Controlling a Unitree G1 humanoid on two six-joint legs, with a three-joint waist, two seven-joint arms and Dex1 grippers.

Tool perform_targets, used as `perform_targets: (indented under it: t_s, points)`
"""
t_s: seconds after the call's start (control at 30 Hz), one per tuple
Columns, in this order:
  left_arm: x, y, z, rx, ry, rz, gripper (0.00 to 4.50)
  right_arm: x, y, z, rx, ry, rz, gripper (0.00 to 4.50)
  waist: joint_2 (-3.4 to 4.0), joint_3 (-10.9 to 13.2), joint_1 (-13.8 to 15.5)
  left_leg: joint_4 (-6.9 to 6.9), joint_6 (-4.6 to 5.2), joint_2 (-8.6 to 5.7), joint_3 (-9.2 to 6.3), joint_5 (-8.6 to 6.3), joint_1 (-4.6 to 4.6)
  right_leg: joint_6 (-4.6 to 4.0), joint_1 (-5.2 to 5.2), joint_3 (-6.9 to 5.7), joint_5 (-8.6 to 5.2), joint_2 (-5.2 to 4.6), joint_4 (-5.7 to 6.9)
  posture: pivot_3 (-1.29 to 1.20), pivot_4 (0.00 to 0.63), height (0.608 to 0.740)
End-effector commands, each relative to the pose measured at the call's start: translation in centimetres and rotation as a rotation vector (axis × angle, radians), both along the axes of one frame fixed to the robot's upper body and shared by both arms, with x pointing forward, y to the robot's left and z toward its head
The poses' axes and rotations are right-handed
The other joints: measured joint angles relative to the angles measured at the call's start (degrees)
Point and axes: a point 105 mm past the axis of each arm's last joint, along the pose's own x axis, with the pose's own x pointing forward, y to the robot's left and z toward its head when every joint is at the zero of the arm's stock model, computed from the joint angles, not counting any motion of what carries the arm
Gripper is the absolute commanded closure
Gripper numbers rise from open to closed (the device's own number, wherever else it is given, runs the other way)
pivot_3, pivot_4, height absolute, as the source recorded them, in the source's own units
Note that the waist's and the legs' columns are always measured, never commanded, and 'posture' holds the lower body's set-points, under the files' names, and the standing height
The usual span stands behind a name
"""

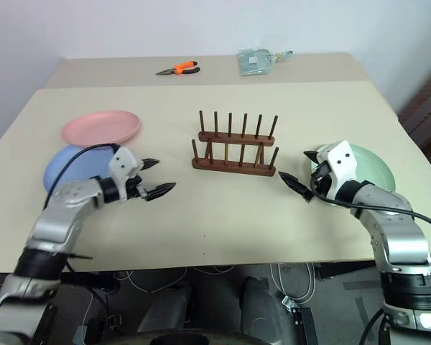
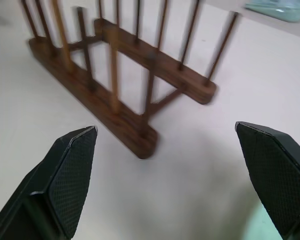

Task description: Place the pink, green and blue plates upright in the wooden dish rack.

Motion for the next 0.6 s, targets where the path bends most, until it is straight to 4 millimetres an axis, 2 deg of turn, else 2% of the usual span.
perform_targets:
  t_s: [0.03, 0.1, 0.17, 0.23, 0.3, 0.33, 0.4, 0.47, 0.53, 0.6]
  points:
    - [1.5, -1.7, 0.0, 0.034, -0.010, -0.096, 0.05, -0.5, 0.4, 1.0, -0.010, -0.064, -0.021, 0.00, -0.01, 0.0, 0.1, 0.00, 0.01, -0.01, 0.00, 0.00, -0.01, 0.00, 0.01, 0.00, 0.00, -0.01, -0.02, 0.00, 0.150, 0.740]
    - [2.8, -3.3, -0.7, 0.043, 0.017, -0.124, 0.05, -1.2, 0.4, 0.9, -0.008, -0.074, -0.046, 0.00, -0.01, 0.0, 0.2, -0.01, 0.02, -0.01, 0.01, -0.01, -0.01, 0.01, 0.01, 0.00, 0.00, -0.01, -0.04, 0.00, 0.150, 0.740]
    - [3.2, -5.0, -1.5, 0.058, 0.059, -0.183, 0.05, -1.9, 0.2, 1.0, -0.014, -0.085, -0.079, 0.00, -0.01, 0.0, 0.5, -0.02, 0.03, -0.01, 0.01, -0.02, -0.01, 0.02, 0.00, 0.00, 0.00, -0.01, -0.04, 0.00, 0.150, 0.740]
    - [3.6, -5.6, -2.4, 0.092, 0.074, -0.200, 0.05, -2.5, 0.1, 0.9, -0.012, -0.089, -0.108, 0.00, -0.02, 0.0, 0.5, -0.01, 0.04, -0.01, 0.02, -0.02, -0.02, 0.03, 0.00, 0.00, 0.00, -0.01, -0.06, 0.00, 0.150, 0.740]
    - [3.9, -5.9, -3.0, 0.116, 0.083, -0.196, 0.56, -3.3, -0.1, 0.9, -0.019, -0.089, -0.133, 0.00, -0.05, 0.0, 0.6, 0.01, 0.05, 0.00, 0.02, -0.03, -0.02, 0.04, 0.00, 0.00, 0.00, -0.01, -0.04, 0.00, 0.150, 0.740]
    - [4.0, -6.0, -3.1, 0.120, 0.084, -0.197, 0.96, -3.5, 0.0, 0.9, -0.022, -0.088, -0.139, 0.00, -0.04, 0.0, 0.6, 0.01, 0.05, 0.00, 0.01, -0.03, -0.01, 0.04, 0.01, 0.00, -0.01, -0.01, -0.03, 0.00, 0.150, 0.740]
    - [4.0, -6.3, -3.1, 0.112, 0.083, -0.213, 1.86, -4.1, 0.0, 0.9, -0.018, -0.084, -0.150, 0.00, -0.03, 0.0, 0.6, 0.03, 0.05, 0.00, 0.01, -0.03, 0.02, 0.06, 0.04, 0.00, -0.02, -0.01, -0.01, 0.00, 0.150, 0.740]
    - [3.8, -6.8, -3.1, 0.104, 0.071, -0.229, 2.97, -4.4, -0.4, 0.8, -0.033, -0.072, -0.158, 0.00, -0.04, 0.0, 0.7, 0.04, 0.06, 0.00, 0.00, -0.04, 0.02, 0.08, 0.08, 0.00, -0.03, -0.01, -0.02, 0.00, 0.150, 0.740]
    - [3.5, -7.1, -3.1, 0.092, 0.052, -0.258, 3.76, -4.4, -0.6, 0.8, -0.046, -0.065, -0.151, 0.00, -0.05, 0.0, 0.7, 0.09, 0.07, -0.01, -0.01, -0.04, 0.03, 0.08, 0.13, 0.00, -0.03, -0.01, -0.02, 0.00, 0.150, 0.740]
    - [3.1, -7.1, -3.0, 0.082, 0.024, -0.283, 3.75, -4.5, -0.4, 1.0, -0.051, -0.052, -0.120, 0.00, -0.04, 0.0, 0.7, 0.10, 0.08, -0.01, -0.02, -0.04, 0.04, 0.07, 0.15, 0.00, -0.03, -0.01, -0.01, 0.00, 0.150, 0.740]
